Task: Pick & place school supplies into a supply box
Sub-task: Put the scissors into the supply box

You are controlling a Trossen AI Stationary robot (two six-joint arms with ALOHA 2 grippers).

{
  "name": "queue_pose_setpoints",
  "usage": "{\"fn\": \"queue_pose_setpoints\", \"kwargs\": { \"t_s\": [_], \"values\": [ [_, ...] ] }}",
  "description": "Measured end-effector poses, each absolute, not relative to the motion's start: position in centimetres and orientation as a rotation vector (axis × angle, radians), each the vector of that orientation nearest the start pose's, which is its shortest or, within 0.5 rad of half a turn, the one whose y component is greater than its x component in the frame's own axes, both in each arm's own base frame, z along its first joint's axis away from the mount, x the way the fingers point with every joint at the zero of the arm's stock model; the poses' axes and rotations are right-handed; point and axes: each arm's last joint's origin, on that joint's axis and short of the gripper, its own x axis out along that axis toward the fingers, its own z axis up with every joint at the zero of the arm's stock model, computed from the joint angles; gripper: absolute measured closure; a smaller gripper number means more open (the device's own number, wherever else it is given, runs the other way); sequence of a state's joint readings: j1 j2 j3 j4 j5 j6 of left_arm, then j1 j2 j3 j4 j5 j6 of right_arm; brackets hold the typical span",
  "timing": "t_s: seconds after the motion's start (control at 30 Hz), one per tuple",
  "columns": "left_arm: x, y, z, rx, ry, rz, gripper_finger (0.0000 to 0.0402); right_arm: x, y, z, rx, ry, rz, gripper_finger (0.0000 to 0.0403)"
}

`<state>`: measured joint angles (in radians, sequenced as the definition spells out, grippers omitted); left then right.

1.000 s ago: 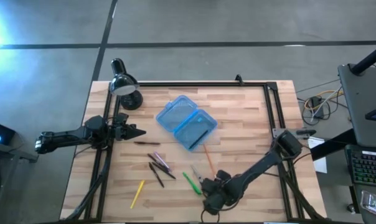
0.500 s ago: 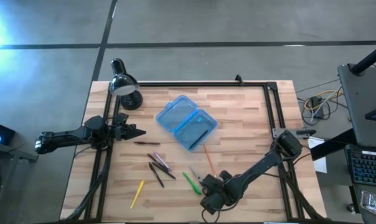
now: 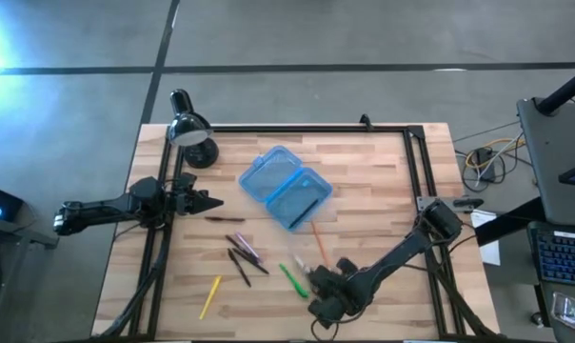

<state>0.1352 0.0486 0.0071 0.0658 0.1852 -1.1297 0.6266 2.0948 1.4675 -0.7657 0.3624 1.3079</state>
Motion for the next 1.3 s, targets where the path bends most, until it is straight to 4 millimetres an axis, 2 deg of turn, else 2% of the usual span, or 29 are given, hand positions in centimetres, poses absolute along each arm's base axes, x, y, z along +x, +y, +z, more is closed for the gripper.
{"fn": "queue_pose_setpoints", "kwargs": {
  "t_s": [0.13,0.3,0.37,0.43,0.57,0.73,0.8,0.93,1.1,1.3],
  "values": [
    [10.0,0.8,16.8,-1.126,0.007,-0.058,0.0374,32.6,21.1,19.1,0.484,0.927,-0.637,0.0343],
    [10.0,0.8,16.9,-1.125,0.006,-0.058,0.0374,31.9,18.2,23.2,0.412,0.809,-0.67,0.0343],
    [10.0,0.8,16.9,-1.126,0.007,-0.058,0.0374,32.1,16.3,24.9,0.324,0.811,-0.639,0.0343],
    [10.0,0.8,16.8,-1.125,0.006,-0.058,0.0374,32.4,14.2,25.7,0.168,0.881,-0.575,0.0343],
    [10.0,0.8,16.8,-1.126,0.007,-0.058,0.0374,33.5,9.7,25.4,-0.197,1.095,-0.393,0.0343],
    [10.0,0.8,16.8,-1.126,0.007,-0.058,0.0374,34.8,3.7,25.3,-0.492,1.246,-0.211,0.0341],
    [10.0,0.8,16.8,-1.126,0.007,-0.058,0.0374,35.1,1.7,24.7,-0.577,1.309,-0.147,0.0341],
    [10.0,0.8,16.8,-1.126,0.007,-0.058,0.0374,35.3,-1.9,24.3,-0.634,1.373,-0.039,0.0342],
    [10.0,0.8,16.8,-1.126,0.007,-0.058,0.0374,35.7,-4.6,23.2,-0.735,1.426,0.054,0.0342],
    [10.0,0.8,16.8,-1.126,0.007,-0.058,0.0374,36.1,-5.5,21.6,-0.768,1.463,0.199,0.0342]
  ]
}}
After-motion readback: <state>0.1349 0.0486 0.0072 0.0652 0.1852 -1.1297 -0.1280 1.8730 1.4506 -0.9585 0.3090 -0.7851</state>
